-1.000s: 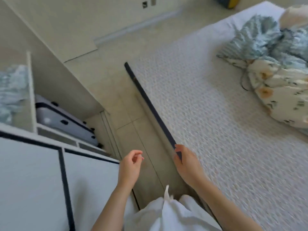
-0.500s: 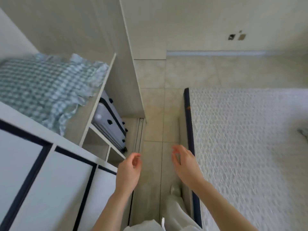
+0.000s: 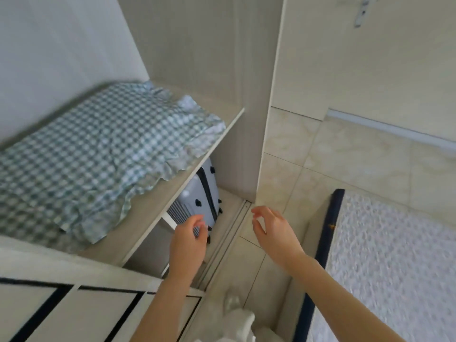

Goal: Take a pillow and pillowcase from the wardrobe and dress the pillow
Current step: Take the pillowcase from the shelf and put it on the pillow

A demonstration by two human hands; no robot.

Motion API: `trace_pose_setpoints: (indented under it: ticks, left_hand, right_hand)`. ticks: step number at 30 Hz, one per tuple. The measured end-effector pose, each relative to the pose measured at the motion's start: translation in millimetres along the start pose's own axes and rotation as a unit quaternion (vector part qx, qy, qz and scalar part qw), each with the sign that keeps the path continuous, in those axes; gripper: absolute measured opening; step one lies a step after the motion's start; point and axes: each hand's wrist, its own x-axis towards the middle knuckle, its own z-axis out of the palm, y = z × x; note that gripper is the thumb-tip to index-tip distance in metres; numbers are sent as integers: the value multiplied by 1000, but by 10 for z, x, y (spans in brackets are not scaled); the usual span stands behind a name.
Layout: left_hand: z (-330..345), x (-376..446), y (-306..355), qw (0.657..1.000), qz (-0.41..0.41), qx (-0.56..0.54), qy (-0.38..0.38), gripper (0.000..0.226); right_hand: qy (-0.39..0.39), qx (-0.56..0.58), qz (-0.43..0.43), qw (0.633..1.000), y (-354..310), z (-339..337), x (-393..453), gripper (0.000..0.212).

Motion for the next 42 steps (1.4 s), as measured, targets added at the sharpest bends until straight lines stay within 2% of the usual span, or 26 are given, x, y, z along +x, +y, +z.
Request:
trace_pose_setpoints:
  ticks: [9, 13, 16, 19, 23, 27, 30, 36, 42]
  left_hand:
    - [-266, 1200, 157, 980, -19, 31, 197, 28]
    - [-363, 1707, 111, 966, -73, -2, 247, 31]
    - [-433, 1892, 41, 958, -78, 17, 277, 32]
    - [-496, 1995, -76, 947, -82, 110, 289, 35]
    - [-587, 2061, -248, 935, -132, 210, 253, 57]
    - [-610, 2113, -350, 918, -153, 279, 237, 79]
    - [-596, 2171, -385, 902, -173, 311, 246, 87]
    - [-604, 2304, -517, 859, -183, 362, 313, 77]
    - [-550, 2366, -682, 825, -148, 420, 348, 64]
  right_hand:
    - [-47, -47, -144, 987, -561, -69, 1473, 34]
    - [-70, -74, -206, 973, -859, -4, 2089, 41]
    - [-94, -99, -256, 957, -1055, 113, 2471, 44]
    - [-115, -110, -304, 939, -1236, 308, 2787, 44]
    - [-135, -137, -366, 910, -1408, 565, 3062, 46]
    - [-158, -169, -415, 880, -1505, 768, 3376, 54]
    - [-161, -208, -461, 847, -1560, 904, 3622, 59]
    - [-171, -262, -527, 790, -1506, 1048, 3943, 73]
    - [-134, -235, -573, 773, -1488, 1087, 4150, 58]
